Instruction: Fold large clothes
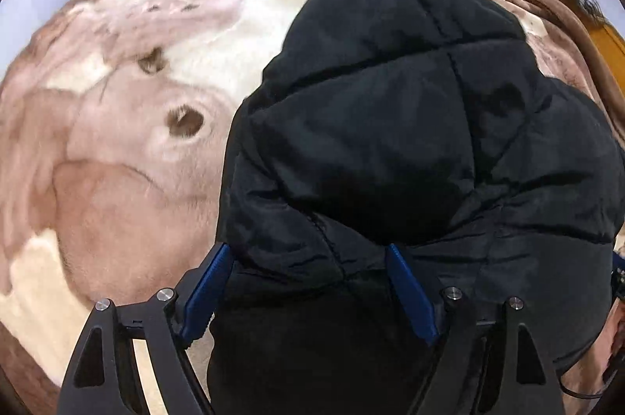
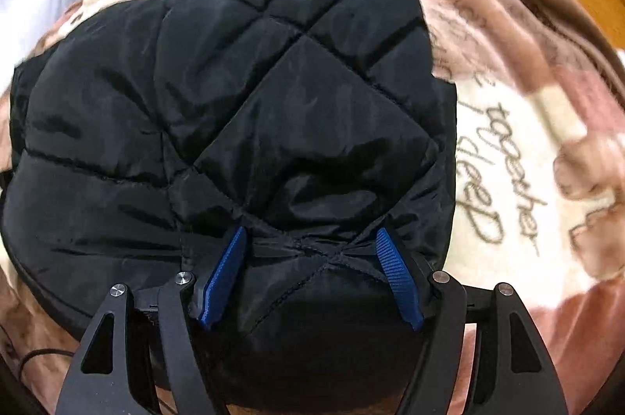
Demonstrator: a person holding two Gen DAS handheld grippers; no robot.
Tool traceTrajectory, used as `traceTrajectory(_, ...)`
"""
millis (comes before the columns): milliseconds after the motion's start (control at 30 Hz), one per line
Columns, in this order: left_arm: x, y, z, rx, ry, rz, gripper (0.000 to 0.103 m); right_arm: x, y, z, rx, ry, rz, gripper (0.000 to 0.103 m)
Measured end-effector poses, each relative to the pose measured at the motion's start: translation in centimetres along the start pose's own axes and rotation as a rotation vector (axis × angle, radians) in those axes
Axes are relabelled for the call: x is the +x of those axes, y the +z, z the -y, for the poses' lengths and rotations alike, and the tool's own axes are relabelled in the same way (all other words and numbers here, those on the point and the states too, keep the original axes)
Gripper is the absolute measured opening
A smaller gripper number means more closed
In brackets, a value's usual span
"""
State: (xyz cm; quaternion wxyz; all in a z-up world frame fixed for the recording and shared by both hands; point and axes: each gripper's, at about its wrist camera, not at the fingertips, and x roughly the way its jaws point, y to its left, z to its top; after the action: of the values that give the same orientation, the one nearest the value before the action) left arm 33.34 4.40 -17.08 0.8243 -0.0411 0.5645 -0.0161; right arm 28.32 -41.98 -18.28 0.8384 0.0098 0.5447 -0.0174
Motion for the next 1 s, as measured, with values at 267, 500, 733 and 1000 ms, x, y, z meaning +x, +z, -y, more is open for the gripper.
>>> traceTrajectory(267,-2.9,0.0,-2.3,0.002,-0.046,0.024,0.082,-4.2,0.2,0.3,-0.01,0.02,0.039,0.068)
traceTrajectory(500,-4.3,0.1,-5.9,0.004,-0.155,0.009,0.093,-6.2,-0.5,5.5,0.084,0.055,0.024,0.07)
traceTrajectory(733,-0.2,1.3,-6.9,-0.024,-0.259,-0.11,0.101,-3.7,-1.0,8.3,0.212,0.211,-0.029,0.079)
traceTrajectory(1000,3.4,2.2,-4.5,0.015,-0.35,-0.176,0.103,0.5,-0.8,9.7,0.258,0.445,-0.071,0.084)
